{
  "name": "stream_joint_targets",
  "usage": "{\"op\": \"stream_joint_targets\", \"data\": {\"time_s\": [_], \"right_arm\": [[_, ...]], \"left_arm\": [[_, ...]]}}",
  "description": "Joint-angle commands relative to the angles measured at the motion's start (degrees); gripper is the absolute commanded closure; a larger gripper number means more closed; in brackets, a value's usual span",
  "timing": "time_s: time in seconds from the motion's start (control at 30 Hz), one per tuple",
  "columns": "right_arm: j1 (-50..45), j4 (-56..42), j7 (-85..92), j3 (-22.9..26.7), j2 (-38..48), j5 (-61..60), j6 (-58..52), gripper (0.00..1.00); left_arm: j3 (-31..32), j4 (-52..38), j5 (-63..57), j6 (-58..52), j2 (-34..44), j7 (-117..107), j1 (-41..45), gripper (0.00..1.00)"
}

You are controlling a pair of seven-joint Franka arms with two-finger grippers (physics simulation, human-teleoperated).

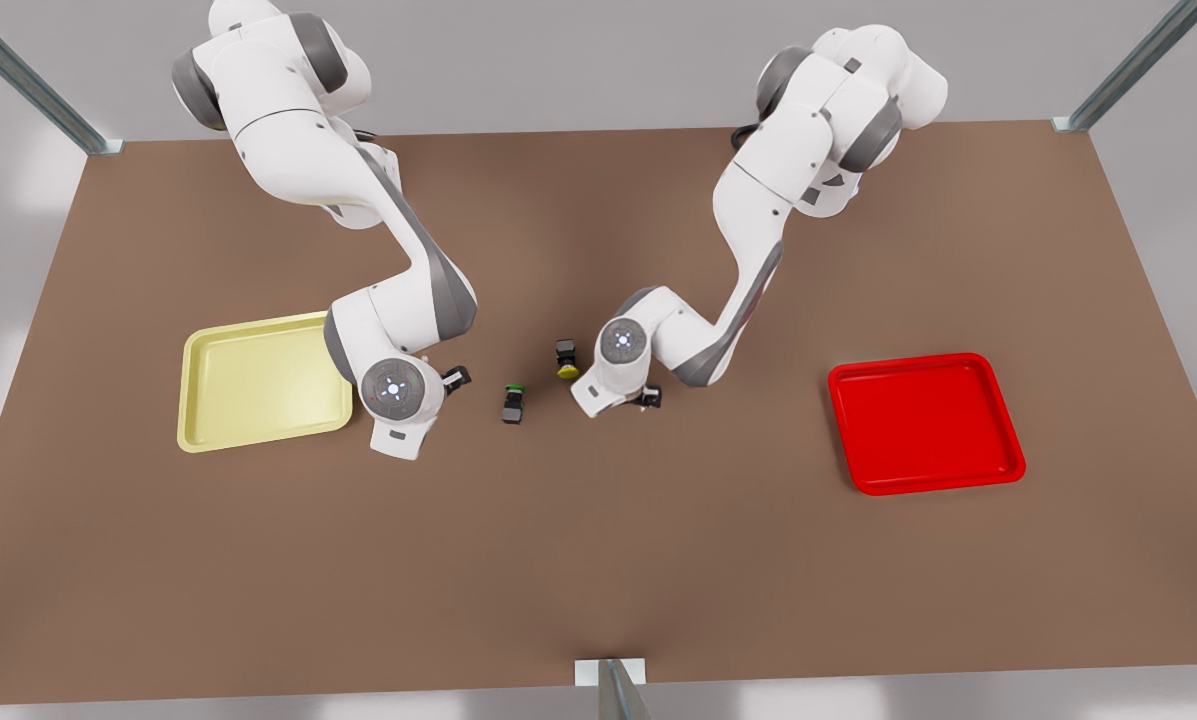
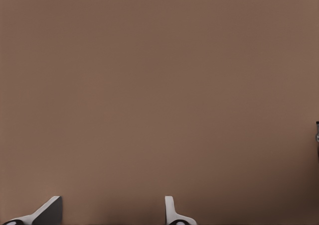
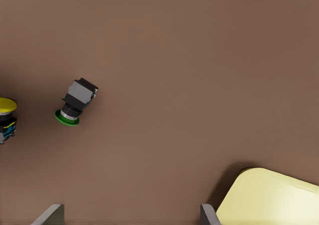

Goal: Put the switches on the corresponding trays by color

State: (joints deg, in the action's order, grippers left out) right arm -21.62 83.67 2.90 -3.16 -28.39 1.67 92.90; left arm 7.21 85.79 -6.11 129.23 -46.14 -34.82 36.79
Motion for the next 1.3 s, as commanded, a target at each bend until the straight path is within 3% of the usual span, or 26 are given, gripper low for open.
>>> {"op": "stream_joint_targets", "data": {"time_s": [0.0, 0.23, 0.77, 1.27], "right_arm": [[0.0, 0.0, 0.0, -0.09, 0.0, 0.0, 0.0, 0.0], [0.09, 0.0, 0.0, 0.0, -0.08, 0.0, 0.0, 0.0], [0.53, 0.0, 0.09, 0.0, -0.35, 0.0, 0.0, 0.0], [0.44, 0.0, 0.09, -0.09, -0.35, -0.18, -0.18, 0.0]], "left_arm": [[0.0, 0.08, -0.21, 0.23, 0.0, 0.02, -0.05, 0.01], [0.0, 0.69, -0.04, 0.58, 0.08, -1.56, 1.36, 0.01], [0.09, 12.73, 0.05, 6.65, 6.06, -2.27, 1.97, 0.01], [0.09, 15.28, 0.14, 8.23, 6.59, -2.97, 2.41, 0.03]]}}
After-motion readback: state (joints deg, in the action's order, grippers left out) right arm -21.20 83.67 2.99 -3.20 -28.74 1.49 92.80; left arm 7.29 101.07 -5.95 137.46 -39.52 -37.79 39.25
